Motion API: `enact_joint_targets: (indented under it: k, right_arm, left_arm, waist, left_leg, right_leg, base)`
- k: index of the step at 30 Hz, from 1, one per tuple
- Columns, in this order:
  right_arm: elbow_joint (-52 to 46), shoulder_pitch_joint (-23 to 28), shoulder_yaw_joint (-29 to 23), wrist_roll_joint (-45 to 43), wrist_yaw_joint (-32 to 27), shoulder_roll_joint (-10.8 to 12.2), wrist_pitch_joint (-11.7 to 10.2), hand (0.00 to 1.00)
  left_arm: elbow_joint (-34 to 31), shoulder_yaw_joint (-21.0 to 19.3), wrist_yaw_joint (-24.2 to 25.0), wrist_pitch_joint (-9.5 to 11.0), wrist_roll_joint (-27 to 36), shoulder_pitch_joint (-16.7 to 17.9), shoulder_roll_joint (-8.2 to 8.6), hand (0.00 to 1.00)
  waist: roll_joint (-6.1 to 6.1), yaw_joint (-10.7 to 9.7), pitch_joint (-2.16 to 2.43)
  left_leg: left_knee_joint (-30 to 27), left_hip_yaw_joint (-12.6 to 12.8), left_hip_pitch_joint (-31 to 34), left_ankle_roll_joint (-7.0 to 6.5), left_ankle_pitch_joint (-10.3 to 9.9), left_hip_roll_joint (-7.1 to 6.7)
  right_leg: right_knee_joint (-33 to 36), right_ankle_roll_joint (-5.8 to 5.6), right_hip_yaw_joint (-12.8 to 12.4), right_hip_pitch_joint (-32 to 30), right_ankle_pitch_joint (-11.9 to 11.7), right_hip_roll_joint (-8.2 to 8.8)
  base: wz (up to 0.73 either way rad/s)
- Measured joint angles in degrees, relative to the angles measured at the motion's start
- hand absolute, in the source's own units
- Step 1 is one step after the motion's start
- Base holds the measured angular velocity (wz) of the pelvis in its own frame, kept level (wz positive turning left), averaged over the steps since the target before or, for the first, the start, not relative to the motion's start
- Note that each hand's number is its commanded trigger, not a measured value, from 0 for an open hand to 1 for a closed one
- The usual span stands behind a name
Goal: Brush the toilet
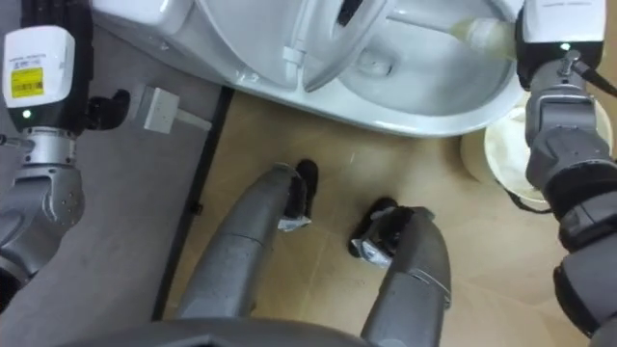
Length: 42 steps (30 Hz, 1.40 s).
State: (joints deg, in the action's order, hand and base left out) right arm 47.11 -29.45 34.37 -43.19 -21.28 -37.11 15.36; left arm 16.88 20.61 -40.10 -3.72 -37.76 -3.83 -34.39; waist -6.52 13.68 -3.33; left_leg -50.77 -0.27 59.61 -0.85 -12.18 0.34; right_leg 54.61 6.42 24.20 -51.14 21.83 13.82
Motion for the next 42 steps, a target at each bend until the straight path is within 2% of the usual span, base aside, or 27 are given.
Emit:
enact_joint_targets:
  k: [1,3,4,5,7,9,11,15,17,21,23,25,26,28,29,31,34,36,40,42]
  right_arm:
    - [-1.63,1.26,-0.02,0.03,0.42,0.01,0.75,1.0]
    - [-4.02,2.61,-0.02,0.04,1.24,0.09,1.7,1.0]
    - [-5.21,3.06,-0.01,0.05,1.91,0.51,2.14,1.0]
    - [-5.92,3.31,-0.01,0.14,2.3,0.83,2.59,1.0]
    - [-9.87,4.49,0.08,0.64,4.8,2.28,4.63,1.0]
    - [-11.73,5.17,0.08,0.76,6.39,3.25,4.87,1.0]
    - [-15.64,6.73,0.08,1.52,8.73,3.68,6.03,1.0]
    - [-23.27,8.84,0.3,2.11,13.79,3.68,8.45,1.0]
    - [-25.48,9.69,0.29,2.05,16.11,3.65,8.74,1.0]
    - [-24.91,9.5,0.29,2.12,18.26,3.53,9.18,1.0]
    - [-21.86,7.92,0.38,2.81,17.71,3.18,8.65,1.0]
    - [-13.83,4.41,0.76,9.21,15.39,1.96,4.82,1.0]
    - [-11.67,3.31,0.92,11.77,14.69,1.46,3.79,1.0]
    - [-5.49,0.74,1.24,21.12,11.98,1.17,-0.08,1.0]
    - [-4.19,0.13,1.18,23.16,11.23,1.27,-0.84,1.0]
    - [-0.04,-2.77,0.15,25.1,9.01,1.5,-2.31,1.0]
    - [2.36,-5.02,-1.31,21.61,7.55,1.25,-3.58,1.0]
    - [2.13,-5.2,-1.89,16.94,7.14,1.06,-3.72,1.0]
    - [0.84,-5.36,-1.84,5.84,6.89,0.68,-3.7,1.0]
    - [-0.46,-4.72,-1.24,2.44,7.21,0.39,-3.47,1.0]
  left_arm:
    - [-0.74,-0.22,0.34,0.09,0.0,0.15,0.0,0.0]
    - [-2.03,-0.35,0.34,0.44,-0.02,0.62,0.0,0.0]
    - [-2.31,-0.4,0.33,1.23,0.16,0.61,-0.14,0.0]
    - [-2.5,-0.46,0.32,1.58,0.25,0.72,-0.19,0.0]
    - [-3.6,-0.53,0.31,2.5,1.73,1.09,-0.22,0.0]
    - [-3.62,-0.27,0.4,3.2,2.23,1.11,-0.22,0.0]
    - [-4.92,-0.64,0.37,4.25,2.25,2.68,-0.31,0.0]
    - [-6.63,-1.12,0.19,6.53,3.41,5.27,-0.36,0.0]
    - [-6.65,-1.19,0.0,6.79,3.56,5.9,-0.37,0.0]
    - [-6.47,-1.35,-0.3,6.91,4.6,6.04,-0.65,0.0]
    - [-6.14,-1.29,-0.28,6.7,4.61,5.43,-0.66,0.0]
    - [-5.67,-1.24,-0.51,6.53,4.64,3.76,-1.47,0.0]
    - [-5.54,-1.23,-0.56,6.45,4.63,3.52,-1.86,0.0]
    - [-5.56,-1.2,-1.17,5.93,4.5,2.96,-4.33,0.0]
    - [-5.52,-1.21,-1.3,5.64,4.29,2.87,-4.65,0.0]
    - [-5.17,-1.23,-1.49,4.43,2.79,2.6,-4.37,0.0]
    - [-4.79,-1.33,-1.93,3.37,-0.23,2.17,-2.99,0.0]
    - [-4.73,-1.3,-2.04,2.91,-1.4,1.68,-1.93,0.0]
    - [-3.76,-1.26,-1.34,2.69,-2.36,2.04,-1.72,0.0]
    - [-3.76,-1.21,-0.72,2.35,-2.36,1.81,-1.55,0.0]
  waist:
    - [-0.32,-0.01,0.02]
    - [-0.97,0.28,0.03]
    - [-1.21,0.29,0.05]
    - [-1.26,0.21,0.09]
    - [-1.31,-0.25,0.13]
    - [-1.31,-1.05,0.13]
    - [-1.31,-1.07,0.13]
    - [-1.17,-1.9,0.2]
    - [-1.03,-2.55,0.29]
    - [-0.83,-2.32,0.5]
    - [-0.76,-1.63,0.52]
    - [0.26,-0.42,0.59]
    - [0.73,-0.36,0.58]
    - [2.98,-0.56,0.5]
    - [3.41,-0.6,0.51]
    - [4.73,-1.58,0.25]
    - [5.91,-3.35,0.2]
    - [6.28,-3.43,0.3]
    - [6.27,-2.97,0.31]
    - [6.19,-2.42,0.3]
  left_leg:
    - [0.24,-0.04,-0.06,0.11,0.06,0.17]
    - [0.29,-0.11,-0.14,0.42,-0.1,0.92]
    - [0.55,-0.17,-0.25,0.75,-0.15,1.13]
    - [0.77,-0.23,-0.31,0.93,-0.1,1.22]
    - [1.69,-0.59,-0.39,1.74,0.06,2.24]
    - [2.2,-0.88,-0.29,2.24,0.25,2.56]
    - [2.14,-1.0,-0.03,2.9,-0.04,3.43]
    - [2.35,-1.83,-0.18,3.32,-0.15,3.46]
    - [2.44,-2.14,-0.09,3.46,-0.16,3.46]
    - [1.79,-2.28,0.11,3.48,-0.19,3.8]
    - [1.35,-2.31,0.1,3.47,-0.19,3.97]
    - [1.51,-2.04,-0.07,3.25,-0.03,3.29]
    - [1.69,-1.94,-0.11,3.16,0.2,2.87]
    - [2.46,-1.45,0.27,2.82,1.5,1.39]
    - [2.35,-1.36,0.64,2.64,1.67,1.15]
    - [1.93,-0.76,2.09,1.74,2.35,0.08]
    - [1.08,-0.02,3.31,0.49,2.83,-1.19]
    - [0.91,0.45,3.57,-0.02,2.24,-1.08]
    - [0.93,1.6,2.48,-0.72,1.97,-1.03]
    - [1.14,1.79,2.16,-0.76,1.93,-1.02]
  right_leg:
    - [-0.15,-0.05,0.09,0.02,-0.08,-0.16]
    - [-0.82,0.7,0.08,0.19,-0.55,-1.09]
    - [-1.15,1.06,0.03,0.26,-0.68,-1.51]
    - [-1.4,1.18,0.01,0.27,-0.71,-1.71]
    - [-3.0,1.94,0.36,0.5,-1.15,-3.03]
    - [-3.63,2.4,0.68,0.53,-1.27,-3.55]
    - [-4.17,2.91,0.72,0.55,-1.31,-4.46]
    - [-4.69,3.2,0.47,0.54,-1.23,-5.18]
    - [-4.97,3.23,0.51,0.54,-1.25,-5.4]
    - [-5.07,3.29,0.74,0.56,-1.41,-5.67]
    - [-4.85,3.31,0.86,0.71,-1.43,-5.74]
    - [-3.74,3.4,0.63,0.26,-1.28,-4.72]
    - [-3.4,3.35,0.53,0.01,-1.17,-4.29]
    - [-2.19,3.27,0.13,-1.41,-1.01,-2.59]
    - [-1.75,3.28,0.13,-1.89,-0.93,-2.19]
    - [-0.02,2.91,0.07,-3.51,-0.53,-0.39]
    - [2.13,1.46,-0.31,-4.76,0.29,1.57]
    - [2.74,0.91,-0.72,-5.06,0.65,2.04]
    - [2.5,-0.3,-2.51,-5.01,-0.41,1.92]
    - [1.8,-0.12,-2.22,-4.6,-0.96,1.74]
  base:
    - [-0.07]
    - [-0.12]
    - [-0.12]
    - [-0.12]
    - [-0.1]
    - [-0.03]
    - [-0.12]
    - [-0.08]
    - [-0.02]
    - [-0.01]
    - [0.0]
    - [0.09]
    - [0.21]
    - [0.25]
    - [0.21]
    - [0.27]
    - [0.25]
    - [0.02]
    - [-0.17]
    - [-0.19]
